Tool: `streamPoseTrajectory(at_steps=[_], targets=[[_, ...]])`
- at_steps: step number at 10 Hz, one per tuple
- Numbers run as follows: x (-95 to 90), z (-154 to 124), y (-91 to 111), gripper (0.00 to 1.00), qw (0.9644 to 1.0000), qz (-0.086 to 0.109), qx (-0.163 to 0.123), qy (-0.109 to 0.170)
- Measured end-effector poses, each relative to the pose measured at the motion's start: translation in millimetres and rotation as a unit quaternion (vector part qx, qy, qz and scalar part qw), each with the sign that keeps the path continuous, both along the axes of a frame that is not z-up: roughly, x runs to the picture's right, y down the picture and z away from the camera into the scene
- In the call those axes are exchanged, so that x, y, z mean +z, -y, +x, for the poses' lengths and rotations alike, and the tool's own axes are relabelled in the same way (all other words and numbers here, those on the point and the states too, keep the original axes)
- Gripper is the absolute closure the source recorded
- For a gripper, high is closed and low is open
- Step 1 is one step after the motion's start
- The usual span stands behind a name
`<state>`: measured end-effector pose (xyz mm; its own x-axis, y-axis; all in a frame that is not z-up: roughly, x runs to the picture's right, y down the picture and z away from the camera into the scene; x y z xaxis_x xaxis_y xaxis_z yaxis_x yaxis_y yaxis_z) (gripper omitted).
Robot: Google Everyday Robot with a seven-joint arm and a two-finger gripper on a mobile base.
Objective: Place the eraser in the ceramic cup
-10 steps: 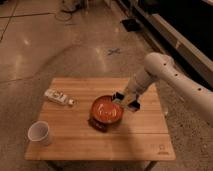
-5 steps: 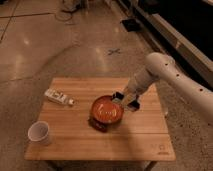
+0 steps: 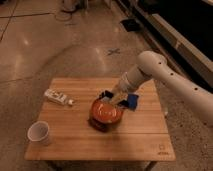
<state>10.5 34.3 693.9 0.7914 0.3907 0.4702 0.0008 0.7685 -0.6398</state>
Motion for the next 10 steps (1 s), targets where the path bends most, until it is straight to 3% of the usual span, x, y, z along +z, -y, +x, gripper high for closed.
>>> streamPoseTrajectory(at_steps=[5,10], targets=[[-27.0,-77.5,-4.1,0.86,0.9978,-0.001,0.017,0.065],[-61.2,-147.1,-22.2,0.86,0.9922,0.002,0.011,0.124]])
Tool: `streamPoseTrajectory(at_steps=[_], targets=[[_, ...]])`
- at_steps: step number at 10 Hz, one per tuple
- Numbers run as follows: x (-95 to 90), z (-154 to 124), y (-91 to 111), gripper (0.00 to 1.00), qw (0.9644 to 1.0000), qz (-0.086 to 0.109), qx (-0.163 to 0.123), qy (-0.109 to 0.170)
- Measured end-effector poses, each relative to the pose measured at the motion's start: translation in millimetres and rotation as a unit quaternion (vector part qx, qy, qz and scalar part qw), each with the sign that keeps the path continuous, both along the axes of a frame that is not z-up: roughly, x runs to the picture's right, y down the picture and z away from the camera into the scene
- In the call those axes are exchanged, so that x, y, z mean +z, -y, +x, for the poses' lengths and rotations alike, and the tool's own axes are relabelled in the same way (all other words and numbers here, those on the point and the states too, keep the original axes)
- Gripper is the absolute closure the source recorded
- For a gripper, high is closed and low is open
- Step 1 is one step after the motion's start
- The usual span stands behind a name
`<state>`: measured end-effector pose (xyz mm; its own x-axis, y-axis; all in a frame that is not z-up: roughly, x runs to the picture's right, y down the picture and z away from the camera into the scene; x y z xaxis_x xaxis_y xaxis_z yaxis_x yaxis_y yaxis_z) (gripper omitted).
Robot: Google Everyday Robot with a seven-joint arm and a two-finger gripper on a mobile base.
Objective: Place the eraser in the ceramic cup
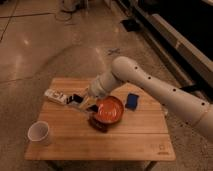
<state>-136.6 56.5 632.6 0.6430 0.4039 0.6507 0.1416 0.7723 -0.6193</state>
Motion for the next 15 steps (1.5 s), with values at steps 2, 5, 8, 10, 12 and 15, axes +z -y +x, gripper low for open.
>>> streamPoseTrajectory(at_steps=[2,5,8,10,12,15], targets=[[-14.9,-21.4,-8.3,0.86,0.9997,0.004,-0.009,0.022],[-15.4,-21.7,-8.0,0.86,0.9997,0.005,-0.009,0.023],[-15.3,-23.3,-8.4,0.86,0.9996,0.005,-0.01,0.024],[-14.4,-21.7,-7.7,0.86,0.9997,0.005,-0.009,0.023],[-11.4,-39.7,-3.5,0.86,0.9992,0.013,-0.019,0.034],[-7.1,-88.4,8.9,0.86,0.9967,0.037,-0.034,0.063]])
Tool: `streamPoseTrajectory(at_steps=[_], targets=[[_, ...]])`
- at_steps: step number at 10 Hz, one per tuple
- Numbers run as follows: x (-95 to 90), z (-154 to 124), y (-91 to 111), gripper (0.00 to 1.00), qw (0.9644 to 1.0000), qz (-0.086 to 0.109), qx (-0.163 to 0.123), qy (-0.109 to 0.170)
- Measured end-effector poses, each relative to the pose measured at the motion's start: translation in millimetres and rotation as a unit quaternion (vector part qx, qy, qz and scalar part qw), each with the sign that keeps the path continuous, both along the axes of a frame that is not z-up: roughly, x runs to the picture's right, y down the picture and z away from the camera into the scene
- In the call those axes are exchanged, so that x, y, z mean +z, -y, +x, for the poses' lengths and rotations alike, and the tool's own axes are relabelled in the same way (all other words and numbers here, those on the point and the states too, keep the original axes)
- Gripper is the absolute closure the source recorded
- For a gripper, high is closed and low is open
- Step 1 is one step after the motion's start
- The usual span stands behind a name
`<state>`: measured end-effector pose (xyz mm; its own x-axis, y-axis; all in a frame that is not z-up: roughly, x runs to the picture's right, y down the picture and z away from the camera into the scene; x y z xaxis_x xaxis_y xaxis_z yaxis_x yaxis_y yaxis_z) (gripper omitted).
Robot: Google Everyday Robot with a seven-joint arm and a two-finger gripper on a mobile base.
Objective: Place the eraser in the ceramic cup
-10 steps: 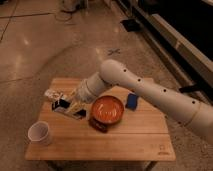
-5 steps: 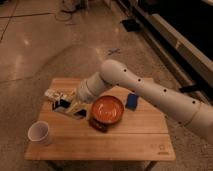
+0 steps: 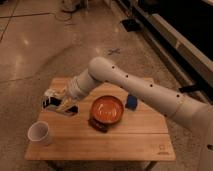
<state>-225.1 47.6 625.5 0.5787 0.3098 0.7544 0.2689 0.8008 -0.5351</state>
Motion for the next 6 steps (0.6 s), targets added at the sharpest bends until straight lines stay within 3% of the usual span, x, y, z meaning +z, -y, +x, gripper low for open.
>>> streamPoseTrajectory(at_steps=[3,6], targets=[[0.7,-33.0,12.3,0.86,0.9997,0.013,-0.003,0.021],[-15.8,-63.9,19.0,0.86,0.9983,0.015,0.0,0.056]])
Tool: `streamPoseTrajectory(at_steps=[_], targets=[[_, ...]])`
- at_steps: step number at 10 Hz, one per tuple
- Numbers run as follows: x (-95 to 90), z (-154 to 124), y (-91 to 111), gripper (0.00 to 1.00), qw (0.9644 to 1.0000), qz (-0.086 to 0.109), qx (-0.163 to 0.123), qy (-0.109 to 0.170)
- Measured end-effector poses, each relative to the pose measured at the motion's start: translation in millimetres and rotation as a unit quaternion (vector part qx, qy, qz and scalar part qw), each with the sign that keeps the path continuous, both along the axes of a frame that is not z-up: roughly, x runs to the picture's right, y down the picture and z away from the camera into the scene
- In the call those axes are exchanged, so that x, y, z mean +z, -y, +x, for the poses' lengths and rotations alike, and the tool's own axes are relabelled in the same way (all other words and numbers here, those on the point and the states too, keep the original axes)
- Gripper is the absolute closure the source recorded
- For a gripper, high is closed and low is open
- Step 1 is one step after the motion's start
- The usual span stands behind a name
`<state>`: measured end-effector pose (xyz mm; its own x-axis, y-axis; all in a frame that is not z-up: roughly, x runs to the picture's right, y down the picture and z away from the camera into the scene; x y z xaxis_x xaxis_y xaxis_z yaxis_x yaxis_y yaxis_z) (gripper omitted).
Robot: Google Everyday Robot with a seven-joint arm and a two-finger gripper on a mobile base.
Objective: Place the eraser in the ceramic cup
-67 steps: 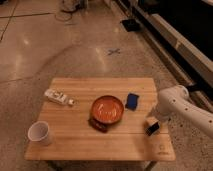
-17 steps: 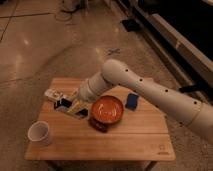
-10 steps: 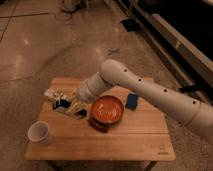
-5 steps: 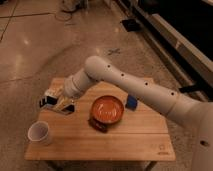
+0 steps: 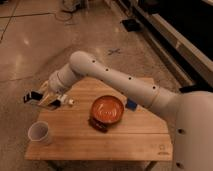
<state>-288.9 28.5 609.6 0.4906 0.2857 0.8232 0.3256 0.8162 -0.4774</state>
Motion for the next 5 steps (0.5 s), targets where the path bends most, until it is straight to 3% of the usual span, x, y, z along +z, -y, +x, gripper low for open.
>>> streamPoseTrajectory(at_steps=[5], targets=[[-38.5,-34.9,-38.5,0.86,0.9974,-0.043,-0.012,0.056]])
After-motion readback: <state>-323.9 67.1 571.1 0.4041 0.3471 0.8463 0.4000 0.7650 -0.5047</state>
